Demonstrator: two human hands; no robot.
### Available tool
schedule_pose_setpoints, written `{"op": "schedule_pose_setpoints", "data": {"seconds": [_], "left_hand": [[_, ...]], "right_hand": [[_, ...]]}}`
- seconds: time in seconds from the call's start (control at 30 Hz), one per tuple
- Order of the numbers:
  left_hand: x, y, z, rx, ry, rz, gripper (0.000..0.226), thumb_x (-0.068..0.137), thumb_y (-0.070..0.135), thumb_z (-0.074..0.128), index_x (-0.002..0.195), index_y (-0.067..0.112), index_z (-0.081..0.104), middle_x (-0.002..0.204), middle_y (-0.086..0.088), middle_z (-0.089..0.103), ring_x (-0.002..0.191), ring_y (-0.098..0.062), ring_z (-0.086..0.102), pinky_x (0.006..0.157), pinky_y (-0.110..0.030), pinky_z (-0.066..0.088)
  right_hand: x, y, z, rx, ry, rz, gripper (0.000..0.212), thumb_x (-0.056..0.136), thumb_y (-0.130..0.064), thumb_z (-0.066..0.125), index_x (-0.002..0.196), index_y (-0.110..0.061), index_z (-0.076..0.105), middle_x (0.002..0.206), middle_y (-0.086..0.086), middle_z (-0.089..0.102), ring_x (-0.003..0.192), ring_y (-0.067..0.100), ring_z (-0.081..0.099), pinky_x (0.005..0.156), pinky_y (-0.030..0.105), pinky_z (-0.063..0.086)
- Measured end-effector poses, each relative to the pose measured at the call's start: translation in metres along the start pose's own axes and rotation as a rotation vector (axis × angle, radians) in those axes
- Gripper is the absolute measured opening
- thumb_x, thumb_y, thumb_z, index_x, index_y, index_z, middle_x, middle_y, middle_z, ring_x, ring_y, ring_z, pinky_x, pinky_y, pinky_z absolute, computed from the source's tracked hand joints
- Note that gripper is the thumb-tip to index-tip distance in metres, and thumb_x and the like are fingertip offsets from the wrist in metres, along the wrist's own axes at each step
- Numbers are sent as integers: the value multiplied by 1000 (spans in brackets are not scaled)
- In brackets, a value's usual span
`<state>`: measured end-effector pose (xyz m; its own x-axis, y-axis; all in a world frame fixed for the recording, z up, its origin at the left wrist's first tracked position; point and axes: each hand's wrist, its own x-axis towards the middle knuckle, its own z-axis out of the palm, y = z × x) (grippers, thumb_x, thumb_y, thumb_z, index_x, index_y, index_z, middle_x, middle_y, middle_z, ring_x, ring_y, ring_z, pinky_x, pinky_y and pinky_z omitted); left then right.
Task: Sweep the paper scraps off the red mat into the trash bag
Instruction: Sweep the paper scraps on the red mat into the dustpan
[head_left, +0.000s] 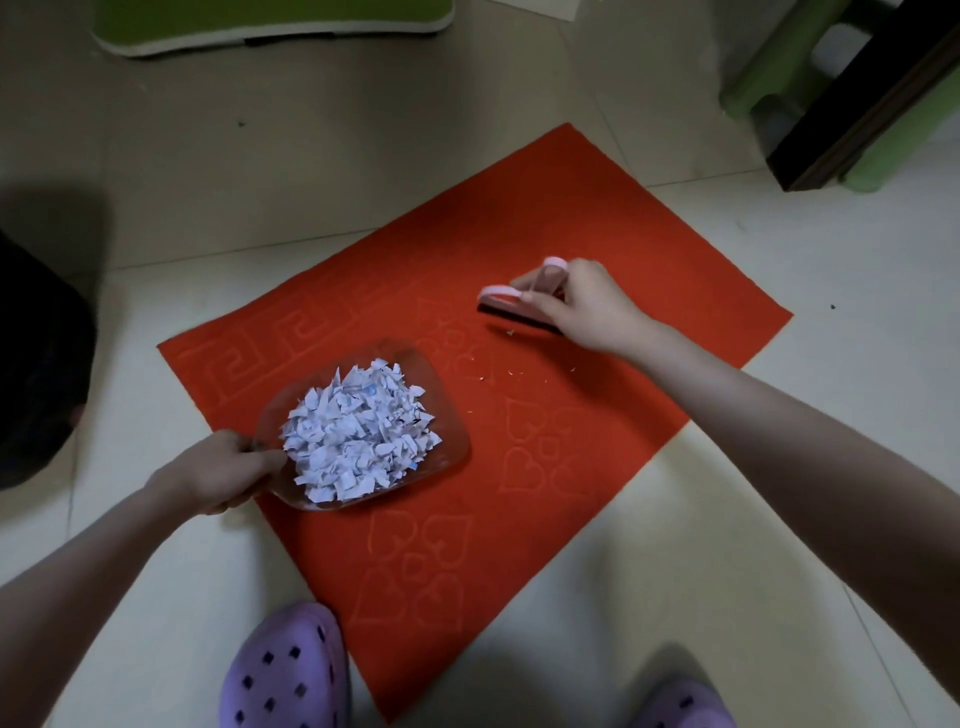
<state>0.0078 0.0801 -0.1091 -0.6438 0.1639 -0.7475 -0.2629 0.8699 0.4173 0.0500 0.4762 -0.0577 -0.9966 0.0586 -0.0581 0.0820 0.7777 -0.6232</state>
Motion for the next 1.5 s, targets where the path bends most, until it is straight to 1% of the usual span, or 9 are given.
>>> {"op": "schedule_pose_setpoints", "data": {"seconds": [0.17, 0.47, 0.6, 0.73, 0.97, 1.1, 1.23, 1.37, 1.5], "left_hand": [[2, 1, -1, 56, 16, -3, 35, 85, 20, 57, 53, 6, 55, 46, -11, 45, 38, -17, 32, 39, -17, 23], [6, 2, 3, 67, 23, -24, 35, 85, 21, 58, 55, 5, 55, 45, -10, 45, 36, -18, 33, 40, -19, 25], [3, 5, 4, 57, 34, -26, 34, 85, 21, 58, 55, 5, 55, 46, -11, 45, 37, -18, 32, 40, -18, 23], [0, 9, 5, 62, 30, -17, 32, 81, 25, 58, 56, 5, 56, 47, -11, 47, 38, -19, 34, 41, -19, 25], [-7, 15, 7, 88, 28, -20, 32, 78, 27, 57, 52, 9, 56, 46, -7, 50, 39, -20, 37, 44, -21, 29], [-10, 15, 8, 76, 36, -38, 29, 78, 25, 58, 54, 9, 56, 46, -7, 48, 39, -20, 35, 42, -20, 27], [-10, 17, 11, 62, 35, -40, 28, 79, 21, 57, 55, 7, 58, 45, -6, 47, 37, -19, 34, 41, -19, 26], [-12, 19, 10, 84, 37, -45, 28, 78, 23, 57, 54, 9, 56, 46, -5, 48, 39, -20, 35, 42, -20, 27], [-14, 23, 10, 108, 52, -40, 34, 80, 24, 58, 50, 10, 54, 39, -1, 45, 38, -19, 35, 42, -19, 28]], "right_hand": [[32, 1, 27, -121, -74, 45, 22, 92, -32, 57, 109, -25, 69, 109, 2, 71, 104, 24, 64, 86, 40, 51], [-25, -9, 21, -132, -495, -83, 20, 92, -18, 60, 107, -27, 70, 100, -6, 73, 92, 13, 66, 82, 33, 50], [-25, -11, 1, 34, -265, -60, 19, 92, -18, 62, 108, -20, 71, 106, -5, 72, 99, 7, 64, 88, 25, 49], [-10, 5, 16, -54, 4, -2, 20, 93, -21, 58, 110, -20, 70, 109, 2, 72, 103, 22, 66, 87, 40, 51], [-39, 2, 41, -131, -228, -61, 21, 93, -19, 58, 111, -22, 69, 112, 0, 71, 102, 22, 65, 85, 41, 50], [-61, 2, 30, 84, 3, 2, 35, 90, -51, 53, 108, -27, 71, 109, -6, 71, 102, 11, 65, 89, 33, 51], [-71, 31, 26, -62, 322, 201, 41, 96, -50, 46, 99, -17, 71, 101, 2, 72, 91, 18, 66, 78, 26, 45], [-75, 31, 34, -213, 288, 291, 44, 99, -47, 42, 64, -19, 45, 70, 8, 65, 68, 32, 62, 66, 38, 48], [-72, 3, 50, -238, 196, 243, 42, 101, -36, 42, 63, -19, 37, 59, 10, 56, 68, 40, 61, 64, 37, 42]]}}
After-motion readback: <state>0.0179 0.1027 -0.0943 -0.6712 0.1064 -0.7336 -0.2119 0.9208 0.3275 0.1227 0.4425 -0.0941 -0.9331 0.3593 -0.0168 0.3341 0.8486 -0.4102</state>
